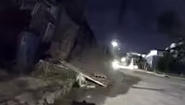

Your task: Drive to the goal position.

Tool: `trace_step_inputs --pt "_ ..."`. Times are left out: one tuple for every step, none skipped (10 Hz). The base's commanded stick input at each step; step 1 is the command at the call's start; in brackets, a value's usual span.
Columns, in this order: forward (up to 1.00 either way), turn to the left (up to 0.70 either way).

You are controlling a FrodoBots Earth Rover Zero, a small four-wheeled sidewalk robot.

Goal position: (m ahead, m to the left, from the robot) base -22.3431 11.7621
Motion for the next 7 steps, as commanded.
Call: trace_step_inputs --pt "0.0 0.0" --pt "0.0 0.0" --pt "0.0 0.0" --pt "0.0 0.0" --pt "0.0 -0.15" --pt "0.0 -0.4" --pt "0.0 -0.5"
